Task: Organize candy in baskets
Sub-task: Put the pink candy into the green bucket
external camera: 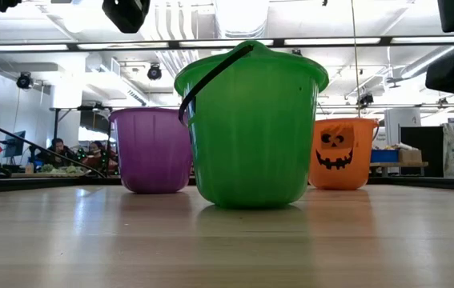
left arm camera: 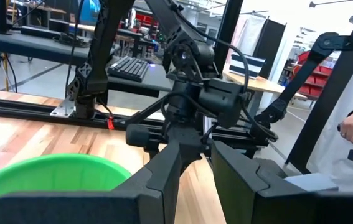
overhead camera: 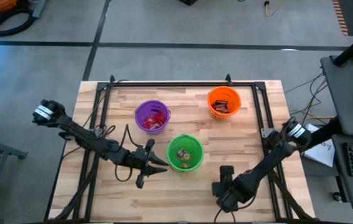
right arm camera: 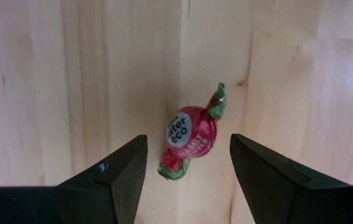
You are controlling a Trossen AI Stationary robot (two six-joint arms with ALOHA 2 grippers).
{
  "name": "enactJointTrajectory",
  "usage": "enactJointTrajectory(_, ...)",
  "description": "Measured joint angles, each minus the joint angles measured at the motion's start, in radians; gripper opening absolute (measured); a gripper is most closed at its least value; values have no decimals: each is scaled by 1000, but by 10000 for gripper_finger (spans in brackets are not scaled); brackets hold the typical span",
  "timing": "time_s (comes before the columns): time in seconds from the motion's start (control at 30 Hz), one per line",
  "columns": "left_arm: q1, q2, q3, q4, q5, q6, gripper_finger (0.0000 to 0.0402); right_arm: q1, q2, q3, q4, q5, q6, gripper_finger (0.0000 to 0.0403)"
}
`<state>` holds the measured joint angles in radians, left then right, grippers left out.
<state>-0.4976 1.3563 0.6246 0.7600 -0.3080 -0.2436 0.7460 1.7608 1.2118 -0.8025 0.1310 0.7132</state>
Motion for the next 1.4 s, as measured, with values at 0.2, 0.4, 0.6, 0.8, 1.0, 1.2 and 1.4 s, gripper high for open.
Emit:
enactJointTrajectory(0.2, 0, 0, 0, 0, -21, 0, 77, 0, 38, 8, -3, -2, -16, 224)
enactJointTrajectory(0.4, 1, 0, 0, 0, -52, 0, 77, -3, 41, 8, -2, -1, -17, 215)
enactJointTrajectory(0.6, 3, 0, 0, 0, -53, 0, 77, -12, 49, 8, -1, -2, -26, 170)
enactJointTrajectory(0.8, 4, 0, 0, 1, -53, 3, 77, -20, 53, 7, 2, -5, -43, 113)
enactJointTrajectory(1.0, 4, 0, 0, 0, -53, 9, 77, -20, 48, 7, -2, -6, -44, 86)
enactJointTrajectory(1.2, 4, -36, -1, -19, -52, 31, 77, -22, -5, 16, -34, -10, -44, 84)
enactJointTrajectory(1.4, 4, -135, -1, -113, -50, 100, 77, -25, -154, 25, -30, 66, -51, 84)
